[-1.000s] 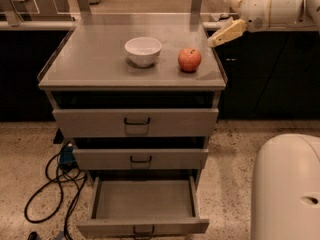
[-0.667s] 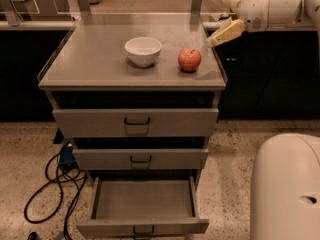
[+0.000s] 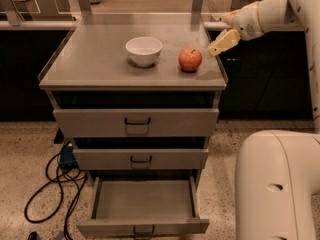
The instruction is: Place apple into bottom drawer
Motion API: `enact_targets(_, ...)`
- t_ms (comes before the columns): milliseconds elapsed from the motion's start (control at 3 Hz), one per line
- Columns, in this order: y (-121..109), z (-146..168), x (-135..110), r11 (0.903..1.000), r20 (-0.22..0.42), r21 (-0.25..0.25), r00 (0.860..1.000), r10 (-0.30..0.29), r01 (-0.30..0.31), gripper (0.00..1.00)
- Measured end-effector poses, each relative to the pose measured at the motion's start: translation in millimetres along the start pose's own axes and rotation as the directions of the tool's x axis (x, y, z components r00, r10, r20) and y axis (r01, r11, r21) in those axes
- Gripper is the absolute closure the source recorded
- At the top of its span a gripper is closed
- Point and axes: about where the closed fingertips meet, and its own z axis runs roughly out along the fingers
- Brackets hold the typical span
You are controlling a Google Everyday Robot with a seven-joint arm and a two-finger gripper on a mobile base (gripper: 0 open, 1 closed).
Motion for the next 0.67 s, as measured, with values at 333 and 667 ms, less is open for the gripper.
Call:
enact_targets(333, 7.6, 16.2, 24.4, 0.9981, -0.110, -0.034, 0.993, 0.048, -0.052, 0.00)
enact_targets(667, 20.6, 49.8, 37.0, 0.9914, -0.119, -0.104, 0.991, 0.067, -0.080, 0.00)
